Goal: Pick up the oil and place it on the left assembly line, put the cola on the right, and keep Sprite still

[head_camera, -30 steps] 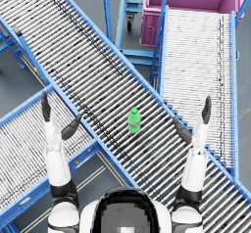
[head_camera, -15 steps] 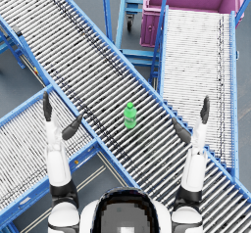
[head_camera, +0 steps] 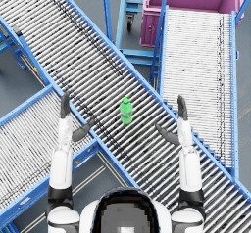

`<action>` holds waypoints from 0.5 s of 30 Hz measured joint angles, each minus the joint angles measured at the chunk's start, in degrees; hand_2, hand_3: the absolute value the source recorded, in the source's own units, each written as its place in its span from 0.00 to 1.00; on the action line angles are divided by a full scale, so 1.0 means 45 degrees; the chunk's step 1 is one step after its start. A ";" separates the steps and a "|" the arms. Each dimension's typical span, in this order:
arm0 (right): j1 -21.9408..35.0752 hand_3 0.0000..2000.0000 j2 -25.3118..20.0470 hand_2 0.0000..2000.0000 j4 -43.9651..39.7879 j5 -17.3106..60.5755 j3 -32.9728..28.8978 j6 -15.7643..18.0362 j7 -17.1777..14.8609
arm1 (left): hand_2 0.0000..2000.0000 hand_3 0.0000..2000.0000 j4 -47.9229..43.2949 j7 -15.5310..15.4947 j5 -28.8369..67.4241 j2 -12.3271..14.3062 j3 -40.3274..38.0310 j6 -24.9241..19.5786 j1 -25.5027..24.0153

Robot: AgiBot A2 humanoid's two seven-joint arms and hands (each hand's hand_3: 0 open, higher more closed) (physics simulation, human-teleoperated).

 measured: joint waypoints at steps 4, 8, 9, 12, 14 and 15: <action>-0.0138 0.00 0.0372 0.00 -0.0167 -0.0992 0.0801 0.0211 -0.0214 | 0.00 0.00 0.0183 0.0213 -0.1087 -0.0387 0.0702 0.0214 -0.0431; -0.0290 0.00 0.0776 0.00 -0.0352 -0.2070 0.1672 0.0441 -0.0446 | 0.00 0.00 0.0385 0.0444 -0.2268 -0.0807 0.1464 0.0446 -0.0903; -0.0302 0.00 0.0807 0.00 -0.0366 -0.2154 0.1740 0.0458 -0.0464 | 0.00 0.00 0.0401 0.0462 -0.2360 -0.0839 0.1525 0.0464 -0.0940; -0.0320 0.00 0.0856 0.00 -0.0389 -0.2289 0.1850 0.0487 -0.0493 | 0.00 0.00 0.0426 0.0491 -0.2508 -0.0889 0.1621 0.0493 -0.0996; -0.0325 0.00 0.0869 0.00 -0.0395 -0.2327 0.1881 0.0495 -0.0501 | 0.00 0.00 0.0433 0.0500 -0.2549 -0.0903 0.1648 0.0501 -0.1011; -0.0327 0.00 0.0873 0.00 -0.0397 -0.2338 0.1890 0.0498 -0.0504 | 0.00 0.00 0.0435 0.0502 -0.2562 -0.0907 0.1656 0.0503 -0.1015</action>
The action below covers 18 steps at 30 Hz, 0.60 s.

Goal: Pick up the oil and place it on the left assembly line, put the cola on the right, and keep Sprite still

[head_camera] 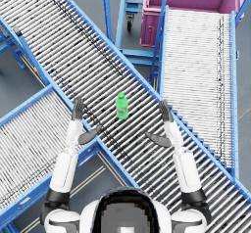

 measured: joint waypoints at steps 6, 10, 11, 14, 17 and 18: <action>-0.0003 0.00 0.0008 0.00 -0.0004 -0.0025 0.0020 0.0005 -0.0005 | 0.00 0.00 0.0004 0.0005 -0.0027 -0.0008 0.0018 0.0005 -0.0009; -0.0003 0.00 0.0009 0.00 -0.0004 -0.0028 0.0023 0.0006 -0.0006 | 0.00 0.00 0.0005 0.0006 -0.0030 -0.0009 0.0020 0.0006 -0.0010; -0.0003 0.00 0.0009 0.00 -0.0004 -0.0028 0.0023 0.0006 -0.0006 | 0.00 0.00 0.0005 0.0006 -0.0031 -0.0009 0.0020 0.0006 -0.0010; -0.0003 0.00 0.0009 0.00 -0.0004 -0.0028 0.0023 0.0006 -0.0006 | 0.00 0.00 0.0005 0.0006 -0.0031 -0.0010 0.0021 0.0006 -0.0010; -0.0003 0.00 0.0009 0.00 -0.0004 -0.0029 0.0024 0.0006 -0.0006 | 0.00 0.00 0.0005 0.0006 -0.0031 -0.0010 0.0021 0.0006 -0.0010; -0.0003 0.00 0.0009 0.00 -0.0004 -0.0029 0.0024 0.0006 -0.0006 | 0.00 0.00 0.0005 0.0006 -0.0031 -0.0010 0.0021 0.0006 -0.0010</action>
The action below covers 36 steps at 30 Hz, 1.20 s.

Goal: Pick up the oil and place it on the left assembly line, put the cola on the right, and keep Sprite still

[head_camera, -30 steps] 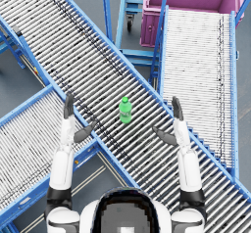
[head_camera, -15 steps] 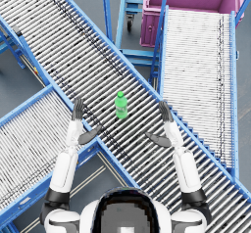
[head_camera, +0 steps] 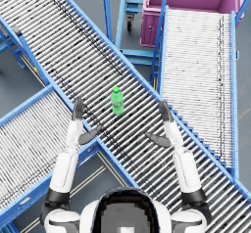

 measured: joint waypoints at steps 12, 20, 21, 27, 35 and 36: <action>0.0000 0.00 0.0000 0.00 0.0000 0.0000 0.0000 0.0000 0.0000 | 0.00 0.00 0.0000 0.0000 0.0000 0.0000 0.0000 0.0000 0.0000; 0.0000 0.00 0.0000 0.00 0.0000 0.0000 0.0000 0.0000 0.0000 | 0.00 0.00 0.0000 0.0000 0.0000 0.0000 0.0000 0.0000 0.0000; 0.0000 0.00 0.0000 0.00 0.0000 0.0000 0.0000 0.0000 0.0000 | 0.00 0.00 0.0000 0.0000 0.0000 0.0000 0.0000 0.0000 0.0000; 0.0000 0.00 0.0000 0.00 0.0000 0.0000 0.0000 0.0000 0.0000 | 0.00 0.00 0.0000 0.0000 0.0000 0.0000 0.0000 0.0000 0.0000; 0.0000 0.00 0.0000 0.00 0.0000 0.0000 0.0000 0.0000 0.0000 | 0.00 0.00 0.0000 0.0000 0.0000 0.0000 0.0000 0.0000 0.0000; 0.0000 0.00 0.0000 0.00 0.0000 0.0000 0.0000 0.0000 0.0000 | 0.00 0.00 0.0000 0.0000 0.0000 0.0000 0.0000 0.0000 0.0000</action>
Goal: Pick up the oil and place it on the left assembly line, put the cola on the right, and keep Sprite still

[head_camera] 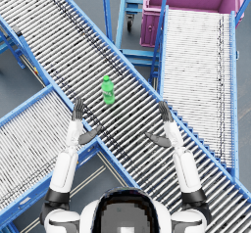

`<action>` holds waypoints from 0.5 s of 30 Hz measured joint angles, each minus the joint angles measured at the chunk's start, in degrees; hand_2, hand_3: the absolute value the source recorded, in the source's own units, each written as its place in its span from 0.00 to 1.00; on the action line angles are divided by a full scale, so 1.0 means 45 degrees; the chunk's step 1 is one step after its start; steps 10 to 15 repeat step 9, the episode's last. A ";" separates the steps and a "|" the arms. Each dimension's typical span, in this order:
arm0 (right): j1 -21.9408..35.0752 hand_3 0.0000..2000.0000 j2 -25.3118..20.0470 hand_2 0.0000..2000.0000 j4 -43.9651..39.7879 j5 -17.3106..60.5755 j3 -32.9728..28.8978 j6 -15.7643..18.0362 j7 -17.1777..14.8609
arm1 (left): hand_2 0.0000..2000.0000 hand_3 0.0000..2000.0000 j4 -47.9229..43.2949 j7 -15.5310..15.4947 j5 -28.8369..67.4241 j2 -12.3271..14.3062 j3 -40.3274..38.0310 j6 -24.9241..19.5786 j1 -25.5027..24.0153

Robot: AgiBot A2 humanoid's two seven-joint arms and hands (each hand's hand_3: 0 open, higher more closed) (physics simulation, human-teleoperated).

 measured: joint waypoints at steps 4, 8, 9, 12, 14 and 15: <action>0.0000 0.00 0.0000 0.00 0.0000 0.0000 0.0000 0.0000 0.0000 | 0.00 0.00 0.0000 0.0000 0.0000 0.0000 0.0000 0.0000 0.0000; 0.0000 0.00 0.0000 0.00 0.0000 0.0000 0.0000 0.0000 0.0000 | 0.00 0.00 0.0000 0.0000 0.0000 0.0000 0.0000 0.0000 0.0000; 0.0000 0.00 0.0000 0.00 0.0000 0.0000 0.0000 0.0000 0.0000 | 0.00 0.00 0.0000 0.0000 0.0000 0.0000 0.0000 0.0000 0.0000; 0.0000 0.00 0.0000 0.00 0.0000 0.0000 0.0000 0.0000 0.0000 | 0.00 0.00 0.0000 0.0000 0.0000 0.0000 0.0000 0.0000 0.0000; 0.0000 0.00 0.0000 0.00 0.0000 0.0000 0.0000 0.0000 0.0000 | 0.00 0.00 0.0000 0.0000 0.0000 0.0000 0.0000 0.0000 0.0000; 0.0000 0.00 0.0000 0.00 0.0000 0.0000 0.0000 0.0000 0.0000 | 0.00 0.00 0.0000 0.0000 0.0000 0.0000 0.0000 0.0000 0.0000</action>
